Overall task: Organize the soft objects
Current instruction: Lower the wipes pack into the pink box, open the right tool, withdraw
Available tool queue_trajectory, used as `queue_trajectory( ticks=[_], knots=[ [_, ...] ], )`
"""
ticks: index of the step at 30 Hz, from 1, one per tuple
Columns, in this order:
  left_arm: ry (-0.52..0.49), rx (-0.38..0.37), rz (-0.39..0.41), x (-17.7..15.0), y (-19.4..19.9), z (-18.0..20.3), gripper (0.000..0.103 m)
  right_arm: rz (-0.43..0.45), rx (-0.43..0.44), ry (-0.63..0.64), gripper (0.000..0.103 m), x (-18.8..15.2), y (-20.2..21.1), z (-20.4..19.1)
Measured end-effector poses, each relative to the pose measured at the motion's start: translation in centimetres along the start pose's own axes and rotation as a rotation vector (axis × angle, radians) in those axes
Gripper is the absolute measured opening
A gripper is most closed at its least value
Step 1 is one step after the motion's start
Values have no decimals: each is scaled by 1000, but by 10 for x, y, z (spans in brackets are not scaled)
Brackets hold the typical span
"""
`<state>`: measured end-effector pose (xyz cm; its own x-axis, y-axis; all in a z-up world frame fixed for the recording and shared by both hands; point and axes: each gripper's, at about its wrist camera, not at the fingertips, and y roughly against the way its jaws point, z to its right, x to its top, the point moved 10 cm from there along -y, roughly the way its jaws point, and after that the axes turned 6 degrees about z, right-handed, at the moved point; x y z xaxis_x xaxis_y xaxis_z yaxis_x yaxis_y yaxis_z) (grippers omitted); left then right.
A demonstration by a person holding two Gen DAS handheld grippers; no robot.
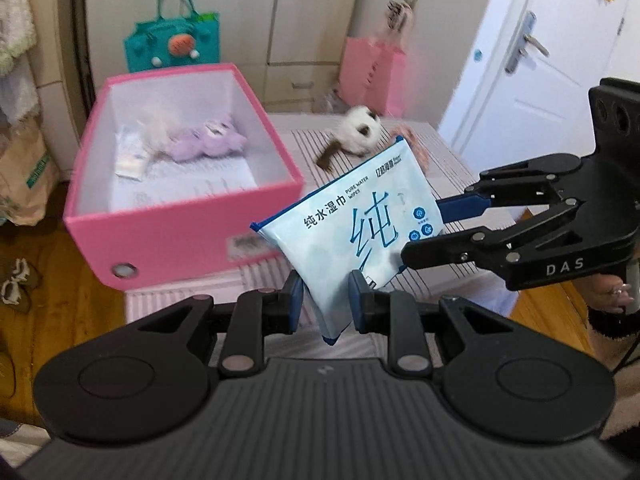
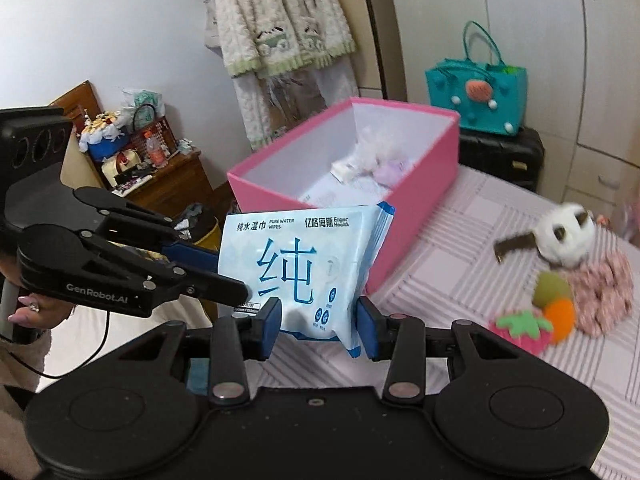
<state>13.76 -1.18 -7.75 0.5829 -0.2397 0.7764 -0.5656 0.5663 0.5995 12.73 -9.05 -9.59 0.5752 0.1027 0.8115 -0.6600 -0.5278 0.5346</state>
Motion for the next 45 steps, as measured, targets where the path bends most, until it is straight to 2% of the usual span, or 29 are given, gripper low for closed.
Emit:
queue_trajectory(
  ticks=[6,10,14,19,24,26,28,33,37,39,42,45],
  knots=[
    [40,39,89,24,4,-32,23,56,3,47,47,36,-16,-11],
    [54,94,192,50,0,-52,26,110,-19,47,47,64,-30,-11],
    [67,113,235,72,-12,-74,26,131,-44,45,47,85,-51,-2],
    [109,134,224,87,-41,-104,26,99,-48,-12,47,101,-86,19],
    [113,219,224,96,-80,-126,26,56,-91,-90,47,109,-131,49],
    [104,264,230,101,-89,-137,29,39,-52,-141,47,109,-145,56],
    [107,271,218,105,-97,-144,29,22,-33,-191,47,109,-157,65],
    [133,255,167,106,-112,-157,29,-15,-51,-207,47,105,-174,69],
    [168,221,129,98,-116,-164,29,-36,-54,-200,47,104,-176,69],
    [159,244,120,94,-118,-165,29,-54,-69,-164,47,103,-178,67],
    [126,303,112,93,-124,-167,29,-56,-135,-78,47,104,-181,70],
    [99,294,108,92,-124,-158,29,-49,-164,-41,47,107,-182,72]
  ],
)
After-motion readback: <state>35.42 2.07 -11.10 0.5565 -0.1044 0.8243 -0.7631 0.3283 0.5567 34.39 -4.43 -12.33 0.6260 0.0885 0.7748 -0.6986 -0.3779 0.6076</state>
